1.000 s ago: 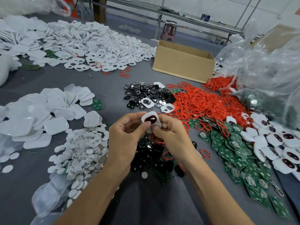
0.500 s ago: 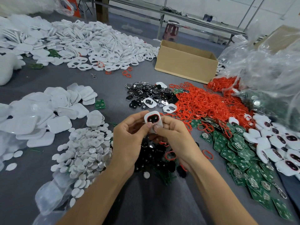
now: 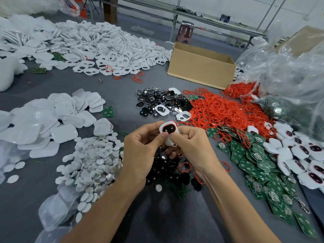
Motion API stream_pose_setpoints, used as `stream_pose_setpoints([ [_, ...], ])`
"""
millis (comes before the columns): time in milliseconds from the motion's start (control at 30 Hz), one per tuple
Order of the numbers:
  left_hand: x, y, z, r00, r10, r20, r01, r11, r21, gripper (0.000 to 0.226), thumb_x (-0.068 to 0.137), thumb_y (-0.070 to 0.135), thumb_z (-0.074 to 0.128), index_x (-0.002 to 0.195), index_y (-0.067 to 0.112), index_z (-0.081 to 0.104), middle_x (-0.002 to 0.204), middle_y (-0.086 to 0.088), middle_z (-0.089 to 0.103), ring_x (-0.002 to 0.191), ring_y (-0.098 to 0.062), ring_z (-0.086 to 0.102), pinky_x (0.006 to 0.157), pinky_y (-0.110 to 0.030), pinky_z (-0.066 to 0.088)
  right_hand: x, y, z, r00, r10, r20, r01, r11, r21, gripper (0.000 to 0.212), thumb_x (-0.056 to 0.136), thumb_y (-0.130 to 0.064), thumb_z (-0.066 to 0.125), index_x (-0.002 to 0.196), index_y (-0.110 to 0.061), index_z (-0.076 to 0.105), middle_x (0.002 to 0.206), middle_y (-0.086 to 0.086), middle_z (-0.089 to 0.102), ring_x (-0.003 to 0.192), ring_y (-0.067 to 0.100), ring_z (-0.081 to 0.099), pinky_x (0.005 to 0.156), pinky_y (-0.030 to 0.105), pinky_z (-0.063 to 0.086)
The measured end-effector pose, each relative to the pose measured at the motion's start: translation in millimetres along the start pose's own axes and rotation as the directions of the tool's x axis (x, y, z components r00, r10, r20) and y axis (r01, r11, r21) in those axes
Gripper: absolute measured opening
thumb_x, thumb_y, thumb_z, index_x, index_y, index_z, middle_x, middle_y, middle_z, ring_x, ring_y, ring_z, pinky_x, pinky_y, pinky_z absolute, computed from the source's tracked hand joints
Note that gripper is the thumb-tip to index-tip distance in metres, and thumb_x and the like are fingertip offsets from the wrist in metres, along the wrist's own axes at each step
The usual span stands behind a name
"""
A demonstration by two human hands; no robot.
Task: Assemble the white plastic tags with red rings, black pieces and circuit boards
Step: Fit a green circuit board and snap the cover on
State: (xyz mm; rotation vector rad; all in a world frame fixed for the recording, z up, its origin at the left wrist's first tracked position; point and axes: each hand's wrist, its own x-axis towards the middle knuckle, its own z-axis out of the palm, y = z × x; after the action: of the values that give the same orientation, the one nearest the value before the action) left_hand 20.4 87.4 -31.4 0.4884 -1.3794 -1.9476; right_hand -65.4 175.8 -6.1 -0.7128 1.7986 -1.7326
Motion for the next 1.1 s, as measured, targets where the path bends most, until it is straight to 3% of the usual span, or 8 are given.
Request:
stream_pose_setpoints([
  [133, 1, 2, 0, 1.000, 0.018, -0.003, -0.018, 1.000, -0.005, 0.026, 0.082, 0.000, 0.071, 0.096, 0.021, 0.075, 0.089, 0.003, 0.077, 0.083, -0.007, 0.072, 0.071, -0.015, 0.053, 0, 2, 0, 0.999, -0.009, 0.030, 0.007, 0.998, 0.058, 0.017, 0.091, 0.004, 0.052, 0.084, 0.001, 0.067, 0.063, 0.006, 0.067, 0.050, 0.014, 0.062, 0.048, 0.021, 0.051],
  [367, 3, 3, -1, 0.999, -0.016, -0.045, 0.013, 0.997, -0.074, 0.025, 0.085, -0.002, 0.068, 0.099, 0.018, 0.073, 0.091, 0.004, 0.077, 0.083, -0.005, 0.072, 0.069, -0.013, 0.053, 2, -3, -13, 0.962, 0.049, 0.268, -0.087, 0.988, 0.128, 0.026, 0.094, 0.007, 0.042, 0.099, -0.002, 0.066, 0.086, 0.011, 0.071, 0.071, 0.020, 0.069, 0.067, 0.027, 0.058],
  [600, 6, 0, -3, 0.996, -0.001, -0.087, -0.002, 0.999, -0.036, 0.040, 0.085, 0.002, 0.070, 0.115, 0.027, 0.068, 0.096, 0.005, 0.075, 0.086, -0.003, 0.068, 0.072, -0.011, 0.050, 0, -7, -21, 0.941, 0.033, 0.338, -0.073, 0.992, 0.106, 0.028, 0.094, 0.003, 0.046, 0.119, 0.007, 0.058, 0.098, 0.016, 0.069, 0.080, 0.023, 0.069, 0.076, 0.030, 0.058],
  [700, 6, 1, -3, 0.999, -0.013, -0.051, 0.011, 0.999, -0.030, 0.033, 0.086, 0.003, 0.068, 0.110, 0.027, 0.072, 0.095, 0.007, 0.076, 0.082, -0.003, 0.069, 0.070, -0.013, 0.052, -2, -11, -24, 0.943, 0.023, 0.332, -0.048, 0.997, 0.068, 0.028, 0.093, -0.003, 0.050, 0.118, 0.004, 0.061, 0.097, 0.012, 0.071, 0.080, 0.021, 0.069, 0.076, 0.029, 0.057],
  [833, 4, 1, -1, 0.995, -0.095, 0.034, 0.098, 0.990, -0.106, 0.024, 0.089, 0.010, 0.063, 0.095, 0.026, 0.078, 0.100, -0.003, 0.076, 0.088, -0.014, 0.072, 0.073, -0.021, 0.056, -2, -14, -20, 0.983, -0.021, 0.185, 0.036, 0.996, -0.077, 0.034, 0.077, -0.021, 0.069, 0.106, -0.004, 0.068, 0.086, 0.012, 0.074, 0.069, 0.019, 0.066, 0.072, 0.032, 0.056],
  [933, 5, 3, 0, 0.986, -0.143, 0.087, 0.156, 0.973, -0.171, 0.020, 0.081, 0.023, 0.062, 0.091, 0.023, 0.080, 0.099, -0.009, 0.076, 0.089, -0.016, 0.072, 0.077, -0.024, 0.056, -3, -14, -15, 0.985, -0.169, 0.025, 0.167, 0.915, -0.367, 0.035, 0.065, -0.026, 0.085, 0.096, -0.017, 0.071, 0.072, 0.000, 0.070, 0.060, 0.020, 0.058, 0.069, 0.035, 0.053],
  [1000, 6, 3, 0, 0.980, -0.158, 0.123, 0.182, 0.960, -0.212, 0.024, 0.079, 0.025, 0.061, 0.095, 0.017, 0.078, 0.095, -0.008, 0.076, 0.083, -0.013, 0.072, 0.073, -0.022, 0.057, -3, -15, -12, 0.956, -0.291, 0.021, 0.261, 0.818, -0.513, 0.034, 0.064, -0.022, 0.088, 0.091, -0.031, 0.069, 0.067, -0.012, 0.065, 0.058, 0.005, 0.054, 0.064, 0.023, 0.051],
  [1100, 6, 4, -1, 0.970, -0.181, 0.165, 0.223, 0.930, -0.292, 0.030, 0.083, 0.021, 0.057, 0.106, 0.006, 0.070, 0.089, -0.005, 0.075, 0.071, -0.009, 0.069, 0.068, -0.021, 0.058, -5, -19, -13, 0.897, -0.426, 0.120, 0.407, 0.686, -0.603, 0.037, 0.068, -0.019, 0.085, 0.102, -0.030, 0.072, 0.078, -0.009, 0.067, 0.065, 0.007, 0.058, 0.067, 0.025, 0.051],
])
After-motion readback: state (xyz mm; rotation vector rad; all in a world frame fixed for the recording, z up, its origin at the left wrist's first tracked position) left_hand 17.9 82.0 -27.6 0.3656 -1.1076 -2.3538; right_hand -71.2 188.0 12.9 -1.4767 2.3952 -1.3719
